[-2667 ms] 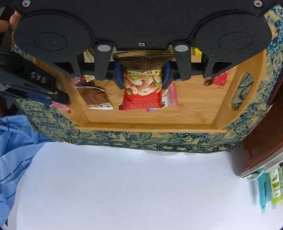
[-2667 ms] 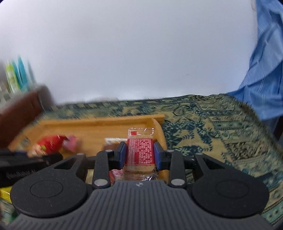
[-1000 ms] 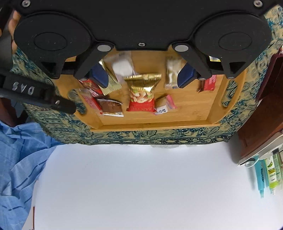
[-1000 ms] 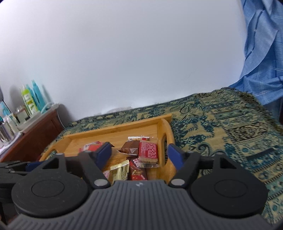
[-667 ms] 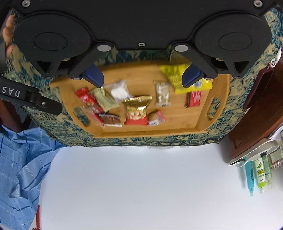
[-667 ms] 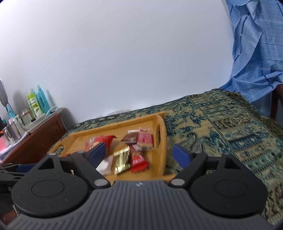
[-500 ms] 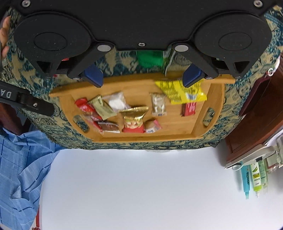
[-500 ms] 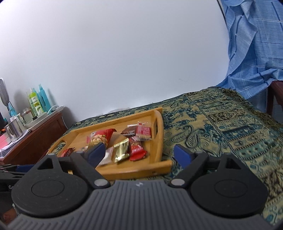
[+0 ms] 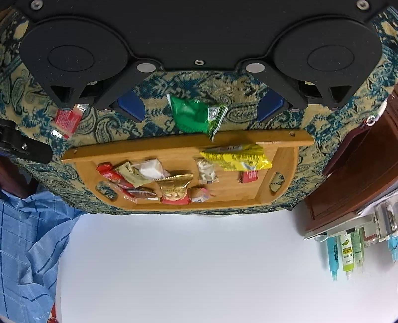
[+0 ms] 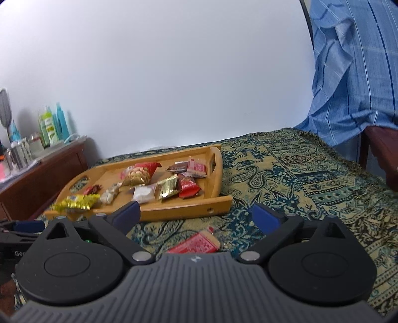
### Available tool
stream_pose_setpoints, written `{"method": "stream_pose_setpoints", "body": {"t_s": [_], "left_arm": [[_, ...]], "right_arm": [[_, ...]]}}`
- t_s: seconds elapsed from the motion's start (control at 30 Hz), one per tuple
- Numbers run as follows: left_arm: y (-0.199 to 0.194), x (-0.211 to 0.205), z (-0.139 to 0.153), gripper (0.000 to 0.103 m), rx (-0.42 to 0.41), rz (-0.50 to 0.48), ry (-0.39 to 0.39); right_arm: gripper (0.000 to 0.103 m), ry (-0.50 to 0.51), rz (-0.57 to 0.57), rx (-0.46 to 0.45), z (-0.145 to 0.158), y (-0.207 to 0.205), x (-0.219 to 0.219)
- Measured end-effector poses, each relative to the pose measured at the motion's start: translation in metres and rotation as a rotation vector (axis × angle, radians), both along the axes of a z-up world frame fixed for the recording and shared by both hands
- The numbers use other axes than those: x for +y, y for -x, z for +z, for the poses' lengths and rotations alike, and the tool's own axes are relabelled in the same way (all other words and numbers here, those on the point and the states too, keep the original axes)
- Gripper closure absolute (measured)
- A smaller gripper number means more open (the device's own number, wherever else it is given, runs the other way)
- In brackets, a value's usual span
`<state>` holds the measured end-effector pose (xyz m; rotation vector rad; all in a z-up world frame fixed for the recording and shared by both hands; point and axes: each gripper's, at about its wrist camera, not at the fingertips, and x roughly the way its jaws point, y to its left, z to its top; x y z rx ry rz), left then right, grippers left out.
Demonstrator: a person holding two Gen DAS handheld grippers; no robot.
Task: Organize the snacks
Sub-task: 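Move both tools back over the green packet and second red biscuit pack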
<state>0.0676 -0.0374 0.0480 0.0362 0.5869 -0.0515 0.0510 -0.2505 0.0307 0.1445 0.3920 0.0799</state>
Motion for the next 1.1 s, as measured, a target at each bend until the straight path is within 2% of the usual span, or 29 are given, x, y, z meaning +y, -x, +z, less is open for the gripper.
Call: {"method": "stream_pose_setpoints", "body": {"t_s": [0.1, 0.3, 0.47, 0.77, 1.0, 1.1], "left_arm": [[-0.004, 0.001, -0.01, 0.006, 0.001, -0.004, -0.003], [-0.017, -0.001, -0.026, 0.006, -0.006, -0.03, -0.045], [-0.024, -0.001, -0.029, 0.006, -0.009, -0.059, -0.044], [-0.028, -0.003, -0.032, 0.006, 0.004, -0.047, -0.029], [-0.028, -0.006, -0.034, 0.019, -0.011, -0.054, -0.022], [-0.028, -0.006, -0.035, 0.028, 0.0, -0.058, -0.005]], "right_arm": [[0.0, 0.035, -0.009, -0.002, -0.003, 0.004, 0.005], [0.0, 0.074, -0.101, -0.003, -0.012, 0.001, 0.01], [0.0, 0.058, -0.098, 0.041, -0.021, -0.009, 0.014], [0.004, 0.083, -0.078, 0.1, -0.035, -0.022, 0.027], [0.009, 0.098, -0.076, 0.116, -0.039, -0.024, 0.035], [0.014, 0.087, -0.087, 0.131, -0.04, -0.025, 0.035]]}}
